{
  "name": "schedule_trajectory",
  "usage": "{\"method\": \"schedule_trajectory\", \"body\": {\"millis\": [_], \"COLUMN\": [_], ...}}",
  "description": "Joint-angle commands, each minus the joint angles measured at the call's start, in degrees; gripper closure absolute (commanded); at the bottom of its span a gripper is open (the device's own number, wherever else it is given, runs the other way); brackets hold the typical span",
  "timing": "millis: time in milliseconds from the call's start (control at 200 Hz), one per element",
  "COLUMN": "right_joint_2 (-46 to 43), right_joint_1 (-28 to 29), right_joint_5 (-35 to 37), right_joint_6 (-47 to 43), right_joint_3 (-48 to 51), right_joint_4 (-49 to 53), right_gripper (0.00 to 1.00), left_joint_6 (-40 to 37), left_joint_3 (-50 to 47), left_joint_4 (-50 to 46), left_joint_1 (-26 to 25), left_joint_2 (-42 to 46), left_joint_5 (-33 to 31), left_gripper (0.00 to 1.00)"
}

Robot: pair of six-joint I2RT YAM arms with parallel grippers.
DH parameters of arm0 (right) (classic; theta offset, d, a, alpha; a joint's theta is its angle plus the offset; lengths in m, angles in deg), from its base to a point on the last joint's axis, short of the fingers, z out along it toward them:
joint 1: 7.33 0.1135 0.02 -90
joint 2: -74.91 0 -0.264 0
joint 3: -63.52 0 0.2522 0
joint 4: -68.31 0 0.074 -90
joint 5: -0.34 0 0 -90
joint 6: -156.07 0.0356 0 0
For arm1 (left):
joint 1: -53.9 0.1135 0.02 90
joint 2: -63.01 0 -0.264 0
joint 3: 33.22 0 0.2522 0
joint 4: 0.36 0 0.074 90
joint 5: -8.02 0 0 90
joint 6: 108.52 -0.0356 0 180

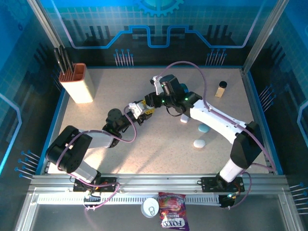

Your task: Insert wireless bluetooth earbuds into charging case

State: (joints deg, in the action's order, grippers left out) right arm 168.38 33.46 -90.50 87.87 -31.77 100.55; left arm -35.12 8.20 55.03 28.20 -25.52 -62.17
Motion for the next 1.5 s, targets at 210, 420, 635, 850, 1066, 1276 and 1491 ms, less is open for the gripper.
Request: {"method": "schedule_trajectory", "body": {"millis": [210, 420, 635, 850, 1066, 1276, 1491], "right_joint_2": [-8.68, -14.19, -18.19, -17.57, -14.12, -11.51, -9.88], "right_joint_1": [-0.75, -5.32, -10.18, -11.48, -11.57, -11.70, -12.19], "right_joint_5": [1.74, -7.99, -21.49, -31.09, -38.02, -40.16, -42.46], "right_joint_6": [1.17, 6.57, 15.62, 20.32, 26.54, 30.32, 33.15], "right_joint_3": [4.81, 10.63, 18.47, 21.77, 22.51, 22.78, 23.87], "right_joint_4": [1.66, -4.53, -13.44, -18.01, -24.72, -27.83, -30.77], "right_gripper": [0.55, 0.35, 0.21, 0.18, 0.28, 0.34, 0.54], "left_joint_6": [2.20, 4.27, 7.29, 10.89, 12.76, 14.04, 14.29], "left_joint_3": [0.25, 0.28, 0.54, 0.64, 0.99, 1.86, 2.14], "left_joint_4": [1.26, 2.77, 6.45, 10.35, 11.10, 11.11, 11.10], "left_joint_1": [-0.32, -0.28, -0.32, -0.32, -0.28, -0.31, -0.28], "left_joint_2": [2.26, 2.85, 2.35, 2.06, 2.08, 2.19, 1.59], "left_joint_5": [-0.66, 1.64, 5.89, 9.82, 11.27, 11.75, 10.37], "left_gripper": [0.64, 0.64, 0.64, 0.64, 0.64, 0.64, 0.64]}}
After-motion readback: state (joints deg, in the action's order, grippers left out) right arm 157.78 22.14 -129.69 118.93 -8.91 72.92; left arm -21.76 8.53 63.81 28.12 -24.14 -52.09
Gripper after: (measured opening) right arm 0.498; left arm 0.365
